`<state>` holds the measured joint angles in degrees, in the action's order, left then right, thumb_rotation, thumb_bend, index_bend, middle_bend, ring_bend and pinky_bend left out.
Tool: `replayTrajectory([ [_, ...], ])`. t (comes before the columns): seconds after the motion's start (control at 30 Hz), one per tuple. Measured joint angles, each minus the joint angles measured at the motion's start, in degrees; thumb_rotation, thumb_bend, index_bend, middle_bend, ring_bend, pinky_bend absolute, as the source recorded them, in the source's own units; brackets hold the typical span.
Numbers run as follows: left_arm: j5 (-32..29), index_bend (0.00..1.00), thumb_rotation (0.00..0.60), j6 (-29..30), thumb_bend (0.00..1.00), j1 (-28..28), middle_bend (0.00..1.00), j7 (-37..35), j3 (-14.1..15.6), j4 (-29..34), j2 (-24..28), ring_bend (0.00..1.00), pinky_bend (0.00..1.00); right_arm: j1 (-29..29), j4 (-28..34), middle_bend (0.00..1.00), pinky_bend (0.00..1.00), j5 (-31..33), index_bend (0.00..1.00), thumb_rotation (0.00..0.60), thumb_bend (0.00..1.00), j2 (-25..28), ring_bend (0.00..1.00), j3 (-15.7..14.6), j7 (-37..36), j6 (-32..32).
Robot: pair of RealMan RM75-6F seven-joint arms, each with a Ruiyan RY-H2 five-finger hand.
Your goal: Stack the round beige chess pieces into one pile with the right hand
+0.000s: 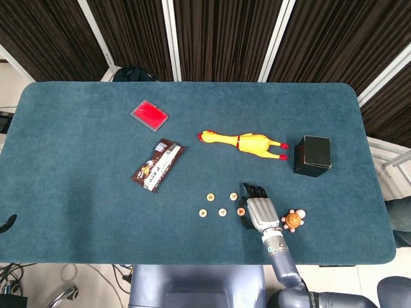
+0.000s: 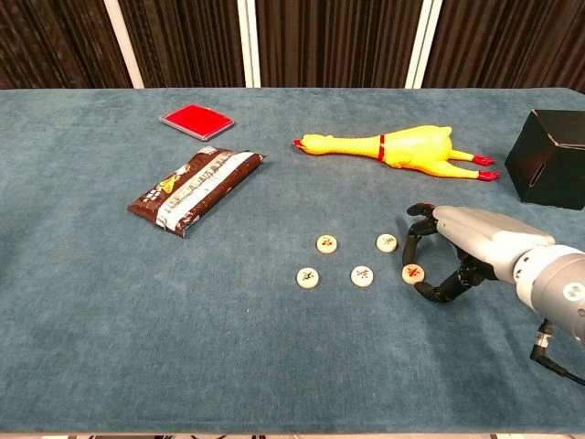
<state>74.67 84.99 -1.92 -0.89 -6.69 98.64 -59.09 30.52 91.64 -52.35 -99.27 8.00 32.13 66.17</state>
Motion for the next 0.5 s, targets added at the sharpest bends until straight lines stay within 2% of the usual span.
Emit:
replayTrajectory([
  [0.5,-0.1,0.12,0.6,-0.1,0.19,0.0,0.0,0.1,0.0,-0.1,0.0,0.0,0.09,0.6,-1.9,0.0,0.0,1.7,0.48,0.6,0.43,-0.9,0.0,0.5,0.7,-0.8],
])
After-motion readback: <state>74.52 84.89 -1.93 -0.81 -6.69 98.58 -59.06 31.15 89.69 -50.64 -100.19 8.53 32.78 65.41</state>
